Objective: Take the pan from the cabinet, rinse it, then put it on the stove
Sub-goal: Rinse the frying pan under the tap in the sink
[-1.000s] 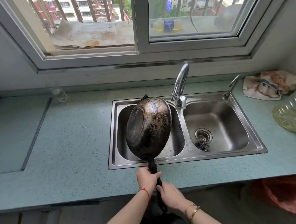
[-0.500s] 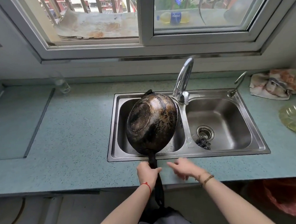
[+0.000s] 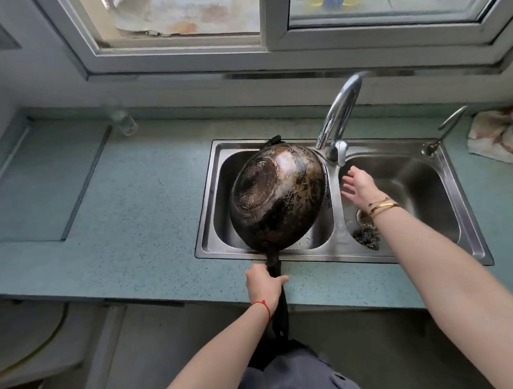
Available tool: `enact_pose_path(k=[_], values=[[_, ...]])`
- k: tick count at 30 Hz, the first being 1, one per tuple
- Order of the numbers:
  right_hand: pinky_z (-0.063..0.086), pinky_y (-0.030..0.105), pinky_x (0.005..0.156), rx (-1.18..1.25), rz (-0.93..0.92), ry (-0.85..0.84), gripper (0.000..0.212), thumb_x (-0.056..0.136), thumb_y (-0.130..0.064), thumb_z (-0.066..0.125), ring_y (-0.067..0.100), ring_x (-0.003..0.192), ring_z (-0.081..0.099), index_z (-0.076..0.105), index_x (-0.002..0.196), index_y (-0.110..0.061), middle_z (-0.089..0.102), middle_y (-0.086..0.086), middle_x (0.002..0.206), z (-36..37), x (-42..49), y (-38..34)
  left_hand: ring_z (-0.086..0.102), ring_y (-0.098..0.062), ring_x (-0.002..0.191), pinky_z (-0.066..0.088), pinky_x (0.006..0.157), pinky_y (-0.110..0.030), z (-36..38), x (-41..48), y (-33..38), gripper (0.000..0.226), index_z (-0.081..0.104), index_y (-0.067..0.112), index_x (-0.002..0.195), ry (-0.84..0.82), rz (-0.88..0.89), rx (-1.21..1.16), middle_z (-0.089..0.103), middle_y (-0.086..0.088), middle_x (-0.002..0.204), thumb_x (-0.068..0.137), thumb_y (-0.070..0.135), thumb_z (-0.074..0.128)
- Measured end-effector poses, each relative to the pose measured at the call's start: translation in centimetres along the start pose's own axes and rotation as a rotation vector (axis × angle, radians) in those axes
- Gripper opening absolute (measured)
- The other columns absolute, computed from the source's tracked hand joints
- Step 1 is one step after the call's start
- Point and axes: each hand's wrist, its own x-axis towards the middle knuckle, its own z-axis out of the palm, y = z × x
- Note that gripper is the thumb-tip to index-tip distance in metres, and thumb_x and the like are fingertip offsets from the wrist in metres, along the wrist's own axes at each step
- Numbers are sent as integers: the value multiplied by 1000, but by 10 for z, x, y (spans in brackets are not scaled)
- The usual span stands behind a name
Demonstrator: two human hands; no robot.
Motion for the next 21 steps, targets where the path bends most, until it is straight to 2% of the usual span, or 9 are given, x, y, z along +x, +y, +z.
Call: enact_pose_path(k=[4,8,17,21], values=[[27,43,120,97,0,-19,53,106,-33,30,27,147,31,28,153,-8,35,12,158,10,6,-17,65,-20,73,44,62,-24,3,-3,3,29,73,5,82,9,-3,-4,68,-4,76,69,27,87],[25,45,120,142,29,-16,61,104,-43,30,27,149,26,21,157,-14,27,13,162,15,16,-22,69,-22,77,49,64,-25,6,-3,4,29,73,6,84,18,-16,13,72,-6,79,68,27,86],[23,46,121,217,48,-24,64,102,-43,33,26,149,25,24,156,-9,29,13,161,17,16,-27,68,-22,75,51,64,-28,11,-3,4,30,71,4,83,36,-16,48,71,-8,79,70,26,86],[25,46,121,262,70,-15,65,102,-43,35,26,148,29,28,154,-5,32,15,159,13,18,-30,62,-21,70,41,59,-25,11,-1,3,32,68,2,80,33,-27,46,70,-9,78,70,27,85]])
